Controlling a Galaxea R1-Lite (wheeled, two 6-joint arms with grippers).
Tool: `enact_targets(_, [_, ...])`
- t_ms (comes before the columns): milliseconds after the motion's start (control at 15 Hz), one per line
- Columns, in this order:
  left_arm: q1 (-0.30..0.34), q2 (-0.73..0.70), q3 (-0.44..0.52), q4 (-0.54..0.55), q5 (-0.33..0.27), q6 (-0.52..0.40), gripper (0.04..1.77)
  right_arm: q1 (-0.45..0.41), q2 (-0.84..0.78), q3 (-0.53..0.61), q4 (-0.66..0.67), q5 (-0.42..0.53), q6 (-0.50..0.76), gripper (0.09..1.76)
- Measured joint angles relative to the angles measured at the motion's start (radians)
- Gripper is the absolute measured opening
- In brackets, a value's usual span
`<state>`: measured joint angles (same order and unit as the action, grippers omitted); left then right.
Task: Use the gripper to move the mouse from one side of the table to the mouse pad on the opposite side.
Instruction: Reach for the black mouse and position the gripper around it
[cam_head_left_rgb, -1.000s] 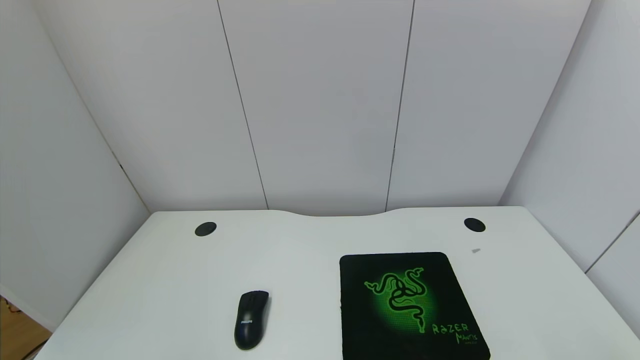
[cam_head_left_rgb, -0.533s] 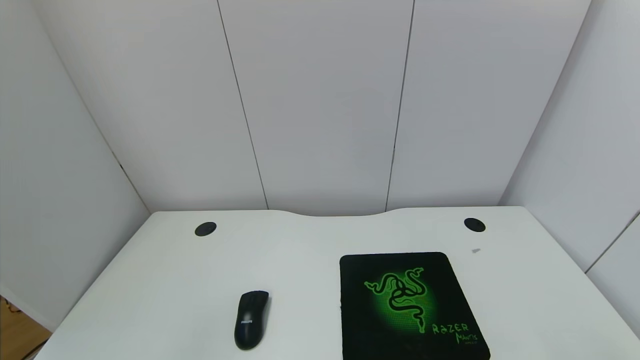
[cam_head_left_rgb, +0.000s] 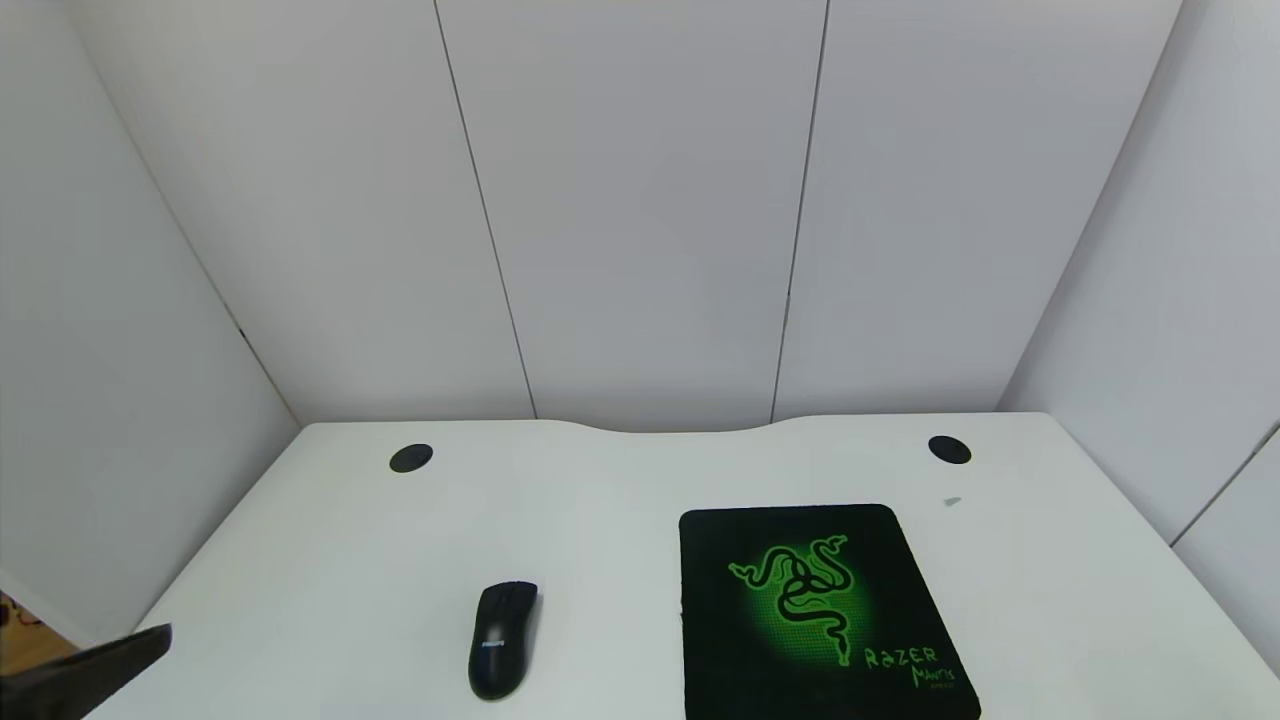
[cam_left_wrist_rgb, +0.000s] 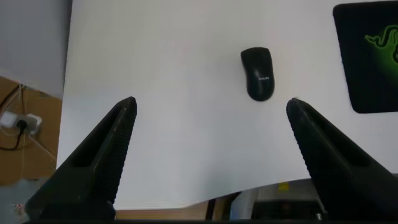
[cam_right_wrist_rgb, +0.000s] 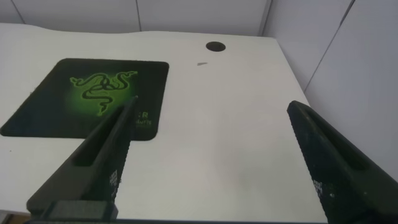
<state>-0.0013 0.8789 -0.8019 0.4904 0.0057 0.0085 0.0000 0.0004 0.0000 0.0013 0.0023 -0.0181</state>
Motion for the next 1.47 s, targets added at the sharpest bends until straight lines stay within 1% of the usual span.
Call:
enact_targets(133, [-0.005, 0.11, -0.106, 0.108, -0.003, -0.003, 1.72, 0.0, 0.0, 0.0, 0.0, 0.0, 0.0, 1.71])
enact_targets(333, [-0.029, 0.264, -0.198, 0.199, 0.005, -0.026, 1.72, 0.0, 0.0, 0.0, 0.0, 0.0, 0.0, 1.71])
enact_targets(467, [-0.078, 0.353, -0.238, 0.245, 0.01, -0.106, 1.72, 0.0, 0.0, 0.0, 0.0, 0.0, 0.0, 1.71])
enact_targets(600, [-0.137, 0.428, -0.268, 0.263, 0.022, -0.196, 1.72, 0.0, 0.0, 0.0, 0.0, 0.0, 0.0, 1.71])
enact_targets(933, [-0.238, 0.586, -0.297, 0.253, 0.075, -0.315, 1.72, 0.0, 0.0, 0.0, 0.0, 0.0, 0.0, 1.71])
enact_targets(1133, [-0.279, 0.675, -0.289, 0.235, 0.077, -0.35, 1.72, 0.0, 0.0, 0.0, 0.0, 0.0, 0.0, 1.71])
enact_targets(1467, [-0.336, 0.801, -0.227, 0.07, 0.081, -0.454, 1.72, 0.0, 0.0, 0.0, 0.0, 0.0, 0.0, 1.71])
